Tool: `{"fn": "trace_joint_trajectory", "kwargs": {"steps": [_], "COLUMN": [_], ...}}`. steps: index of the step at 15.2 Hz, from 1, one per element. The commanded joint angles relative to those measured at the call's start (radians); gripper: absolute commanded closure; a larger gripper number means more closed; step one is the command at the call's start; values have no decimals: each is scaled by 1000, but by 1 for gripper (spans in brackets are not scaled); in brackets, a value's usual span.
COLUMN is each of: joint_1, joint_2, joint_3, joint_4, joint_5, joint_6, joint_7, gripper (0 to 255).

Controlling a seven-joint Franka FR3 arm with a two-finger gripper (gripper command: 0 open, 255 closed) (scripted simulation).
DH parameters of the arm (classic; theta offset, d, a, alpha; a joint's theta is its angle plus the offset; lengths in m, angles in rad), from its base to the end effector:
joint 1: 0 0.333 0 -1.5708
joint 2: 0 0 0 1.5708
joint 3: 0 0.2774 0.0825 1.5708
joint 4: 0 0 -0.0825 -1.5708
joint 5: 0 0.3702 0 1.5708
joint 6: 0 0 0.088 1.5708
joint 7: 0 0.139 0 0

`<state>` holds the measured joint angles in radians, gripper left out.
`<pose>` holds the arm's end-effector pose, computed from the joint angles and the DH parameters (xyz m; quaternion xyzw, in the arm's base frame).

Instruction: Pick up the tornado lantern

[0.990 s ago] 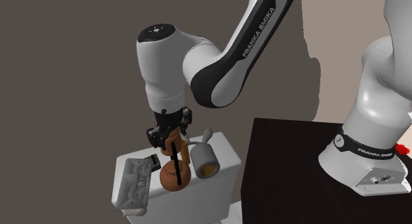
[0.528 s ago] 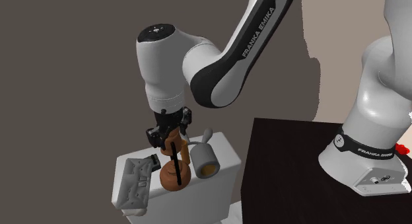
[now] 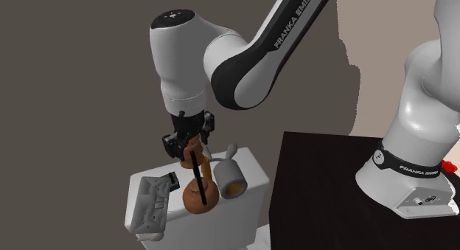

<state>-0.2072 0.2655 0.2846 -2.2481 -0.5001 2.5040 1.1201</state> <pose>0.5244 0.0402 0.1943 0.9418 -0.3171 0.0687 0.0882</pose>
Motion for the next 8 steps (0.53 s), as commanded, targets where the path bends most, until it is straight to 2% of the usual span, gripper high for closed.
{"fn": "trace_joint_trajectory", "kwargs": {"steps": [1,8], "joint_1": [-4,-17], "joint_2": [-19,-94], "joint_3": [7,30], "joint_4": [4,13], "joint_5": [19,88], "joint_6": [-19,-90], "joint_7": [-17,-78], "gripper": [255,255]}}
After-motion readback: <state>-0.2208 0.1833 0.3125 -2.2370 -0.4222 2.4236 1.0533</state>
